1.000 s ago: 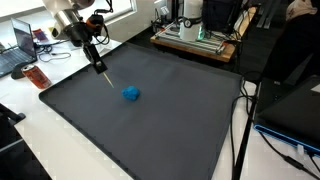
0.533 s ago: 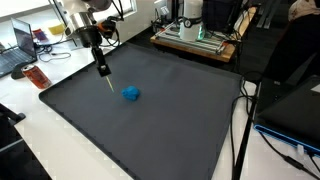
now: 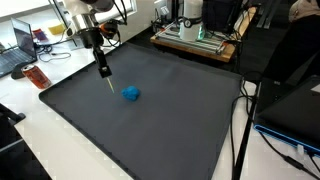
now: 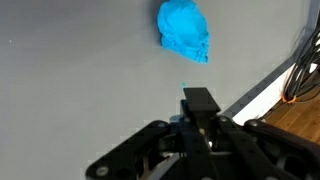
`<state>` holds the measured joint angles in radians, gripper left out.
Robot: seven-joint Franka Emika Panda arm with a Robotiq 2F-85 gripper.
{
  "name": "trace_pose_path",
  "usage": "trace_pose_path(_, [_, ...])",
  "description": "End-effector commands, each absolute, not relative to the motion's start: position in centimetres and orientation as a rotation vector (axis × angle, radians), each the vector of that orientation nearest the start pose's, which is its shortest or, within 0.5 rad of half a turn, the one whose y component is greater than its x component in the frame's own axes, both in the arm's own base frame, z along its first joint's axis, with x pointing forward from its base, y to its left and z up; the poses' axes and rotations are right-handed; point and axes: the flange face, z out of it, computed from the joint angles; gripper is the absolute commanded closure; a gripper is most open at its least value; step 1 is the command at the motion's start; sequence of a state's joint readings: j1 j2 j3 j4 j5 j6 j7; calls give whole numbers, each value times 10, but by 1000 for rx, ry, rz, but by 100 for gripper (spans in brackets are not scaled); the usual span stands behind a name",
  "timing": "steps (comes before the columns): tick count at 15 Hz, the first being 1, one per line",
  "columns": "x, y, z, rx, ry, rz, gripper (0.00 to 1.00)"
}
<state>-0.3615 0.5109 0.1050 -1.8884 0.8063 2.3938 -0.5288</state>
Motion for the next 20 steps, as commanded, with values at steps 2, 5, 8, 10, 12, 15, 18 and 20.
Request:
trace_pose_path(2, [603, -150, 237, -2557, 544, -381, 97])
trace_pose_path(5, [589, -150, 234, -2564, 616, -430, 97])
trace_pose_path(8, [570, -155, 237, -2555, 665, -451, 97])
trace_pose_path(10, [556, -155, 243, -2536, 681, -458, 97])
trace_pose_path(12, [542, -154, 249, -2527, 698, -484, 97])
trace_pose_path(15, [523, -152, 260, -2524, 675, -492, 97])
trace_pose_path(18, [511, -146, 265, -2535, 617, -462, 97])
trace_pose_path(20, [508, -140, 265, -2541, 593, -443, 97])
